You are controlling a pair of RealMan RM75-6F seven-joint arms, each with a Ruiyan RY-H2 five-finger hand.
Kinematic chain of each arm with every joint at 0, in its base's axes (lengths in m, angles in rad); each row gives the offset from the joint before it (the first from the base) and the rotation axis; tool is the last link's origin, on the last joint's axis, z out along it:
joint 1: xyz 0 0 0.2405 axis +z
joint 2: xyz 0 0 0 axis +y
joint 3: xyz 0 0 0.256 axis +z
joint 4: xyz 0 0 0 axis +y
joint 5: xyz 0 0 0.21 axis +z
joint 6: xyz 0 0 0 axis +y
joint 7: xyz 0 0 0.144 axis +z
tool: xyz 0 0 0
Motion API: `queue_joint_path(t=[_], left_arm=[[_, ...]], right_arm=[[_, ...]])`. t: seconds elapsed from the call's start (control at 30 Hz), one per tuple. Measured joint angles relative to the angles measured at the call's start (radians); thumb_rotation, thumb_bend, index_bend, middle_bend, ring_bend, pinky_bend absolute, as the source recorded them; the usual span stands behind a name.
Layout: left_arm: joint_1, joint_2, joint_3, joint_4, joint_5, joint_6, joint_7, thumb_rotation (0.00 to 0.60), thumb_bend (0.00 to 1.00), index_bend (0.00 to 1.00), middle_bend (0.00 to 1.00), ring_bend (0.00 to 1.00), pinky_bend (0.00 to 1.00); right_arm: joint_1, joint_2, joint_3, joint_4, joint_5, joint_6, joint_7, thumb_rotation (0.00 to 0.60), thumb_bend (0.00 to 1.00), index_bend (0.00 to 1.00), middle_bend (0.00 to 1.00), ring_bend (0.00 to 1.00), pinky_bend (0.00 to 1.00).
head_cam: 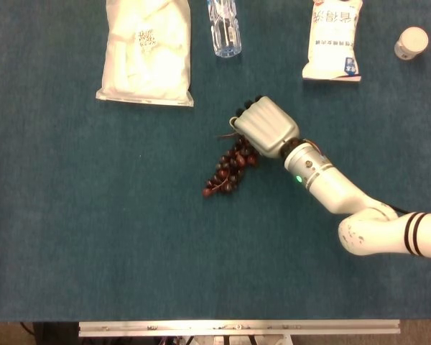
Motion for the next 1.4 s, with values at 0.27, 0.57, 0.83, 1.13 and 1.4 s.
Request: queue_joint_path(t=[0.27, 0.57, 0.83, 1.13, 1.4], left_arm=[[0.0, -0.001, -0.001, 0.002, 0.001, -0.003, 0.004, 0.6, 0.25, 0.32, 0.31, 0.23, 0.17], [-0.002, -0.002, -0.003, -0.003, 0.004, -0.005, 0.013, 0.6, 0.25, 0.32, 0.31, 0.23, 0.17], [-0.001, -0.002, -0.004, -0.002, 0.003, -0.005, 0.013, 0.6, 0.25, 0.32, 0.31, 0.23, 0.17], [0.0, -0.003, -0.005, 0.001, 0.0, -0.006, 0.012, 0.6, 0.25, 0.32, 0.31, 0.23, 0.17], [0.002, -0.004, -0.006, 0.009, -0.003, -0.008, 0.006, 0.6, 0.25, 0.32, 0.31, 0.23, 0.17]], right_arm=[[-0.015, 0.049, -0.008, -0.062, -0.032, 0.034, 0.06, 0.6, 0.28, 0.48, 0.43, 0.34, 0.4], [-0.032, 0.091, -0.031, -0.114, -0.058, 0.056, 0.098, 0.6, 0.28, 0.48, 0.43, 0.34, 0.4], [-0.037, 0.103, -0.054, -0.132, -0.054, 0.058, 0.094, 0.6, 0.28, 0.48, 0.43, 0.34, 0.4], [-0.032, 0.069, -0.066, -0.092, -0.049, 0.057, 0.087, 0.6, 0.28, 0.48, 0.43, 0.34, 0.4], [-0.031, 0.05, -0.067, -0.075, -0.043, 0.064, 0.081, 0.6, 0.28, 0.53, 0.43, 0.34, 0.4]])
